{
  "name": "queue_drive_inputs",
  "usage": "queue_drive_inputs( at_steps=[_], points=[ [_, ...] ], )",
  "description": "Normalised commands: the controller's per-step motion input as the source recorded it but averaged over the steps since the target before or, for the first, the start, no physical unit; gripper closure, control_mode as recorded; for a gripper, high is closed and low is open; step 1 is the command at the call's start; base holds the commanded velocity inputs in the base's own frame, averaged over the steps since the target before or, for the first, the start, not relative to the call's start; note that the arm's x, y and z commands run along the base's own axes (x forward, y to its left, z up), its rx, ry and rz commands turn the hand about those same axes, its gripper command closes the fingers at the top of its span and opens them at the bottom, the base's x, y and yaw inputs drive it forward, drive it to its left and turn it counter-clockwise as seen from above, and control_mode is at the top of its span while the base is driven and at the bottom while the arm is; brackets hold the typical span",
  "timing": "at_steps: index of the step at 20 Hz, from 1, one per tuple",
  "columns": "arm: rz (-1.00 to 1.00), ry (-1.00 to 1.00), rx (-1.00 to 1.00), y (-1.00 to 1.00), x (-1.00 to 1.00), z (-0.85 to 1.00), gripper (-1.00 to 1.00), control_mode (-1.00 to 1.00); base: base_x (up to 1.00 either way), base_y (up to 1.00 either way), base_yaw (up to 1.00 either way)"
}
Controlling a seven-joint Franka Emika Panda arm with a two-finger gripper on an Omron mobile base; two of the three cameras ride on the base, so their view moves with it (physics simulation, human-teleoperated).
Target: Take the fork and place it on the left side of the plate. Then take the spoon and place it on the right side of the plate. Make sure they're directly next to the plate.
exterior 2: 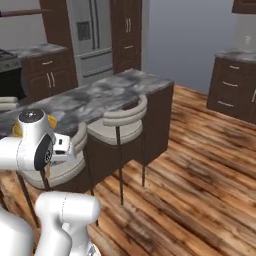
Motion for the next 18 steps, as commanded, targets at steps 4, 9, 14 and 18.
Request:
queue_drive_inputs(
  at_steps=[4,9,14,18],
  points=[
    [0.0,0.0,0.0,0.0,0.0,0.0,1.0,1.0,0.52,-0.4,0.44],
    [0.0,0.0,0.0,0.0,0.0,0.0,1.0,1.0,0.65,-0.37,0.44],
    [0.0,0.0,0.0,0.0,0.0,0.0,1.0,1.0,0.69,-0.39,0.43],
    [0.0,0.0,0.0,0.0,0.0,0.0,1.0,1.0,0.75,-0.31,0.46]
  ],
)
